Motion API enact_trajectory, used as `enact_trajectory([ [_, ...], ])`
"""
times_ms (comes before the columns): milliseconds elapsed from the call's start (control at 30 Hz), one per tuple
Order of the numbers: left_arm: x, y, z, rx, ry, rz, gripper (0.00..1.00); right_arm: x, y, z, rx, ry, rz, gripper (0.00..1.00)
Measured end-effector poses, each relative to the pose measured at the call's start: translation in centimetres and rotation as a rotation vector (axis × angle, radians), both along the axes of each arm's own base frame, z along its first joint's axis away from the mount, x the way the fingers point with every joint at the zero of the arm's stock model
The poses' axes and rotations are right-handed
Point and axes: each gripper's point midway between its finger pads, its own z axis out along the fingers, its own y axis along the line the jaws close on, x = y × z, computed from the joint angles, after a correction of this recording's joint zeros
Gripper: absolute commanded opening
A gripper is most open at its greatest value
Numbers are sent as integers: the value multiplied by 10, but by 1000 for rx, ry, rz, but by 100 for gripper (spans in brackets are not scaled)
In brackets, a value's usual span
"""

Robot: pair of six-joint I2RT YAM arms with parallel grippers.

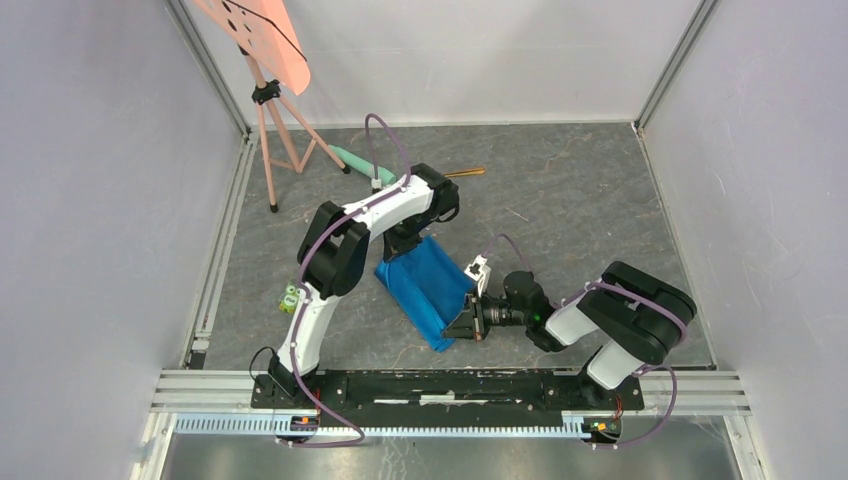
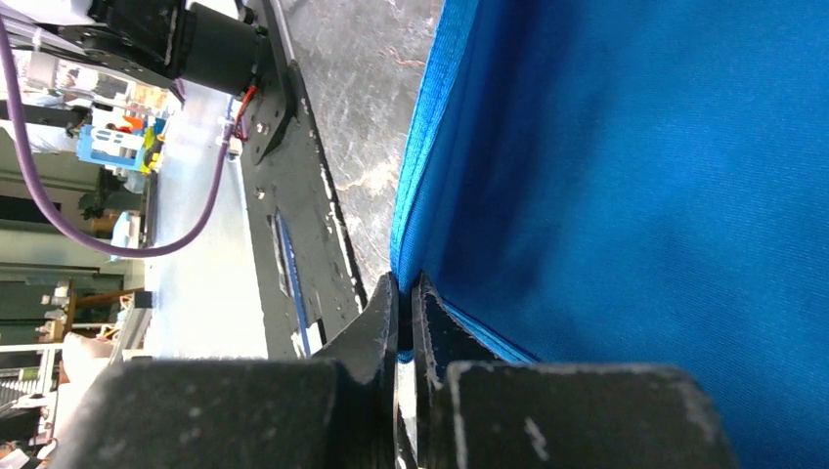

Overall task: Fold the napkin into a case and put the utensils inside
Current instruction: Fold the upper triangle-folded napkin at the center of the board, then smooth out the 2/3-rectangle-folded napkin at the center of the board.

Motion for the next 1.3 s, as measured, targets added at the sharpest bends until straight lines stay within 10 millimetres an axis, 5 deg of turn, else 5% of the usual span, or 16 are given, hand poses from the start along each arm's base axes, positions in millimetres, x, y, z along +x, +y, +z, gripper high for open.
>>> enact_trajectory([
  [233, 2, -4, -7, -2, -9, -14, 2, 6, -5, -12, -77, -38, 2, 20],
  [500, 11, 2, -18, 32, -37, -27, 2, 9, -13, -14, -154, -97, 13, 56],
  [700, 14, 3, -19, 39, -47, -40, 2, 17, -17, -10, -178, -163, -7, 62],
  [867, 17, 1, -20, 32, -52, -51, 2, 33, -18, -10, -223, -192, -64, 55],
  [1133, 19, -1, -23, 26, -54, -68, 3, 53, -29, -20, -303, -200, -193, 11],
  [1300, 21, 1, -23, 34, -44, -101, 33, 63, -35, -22, -333, -212, -262, 0],
])
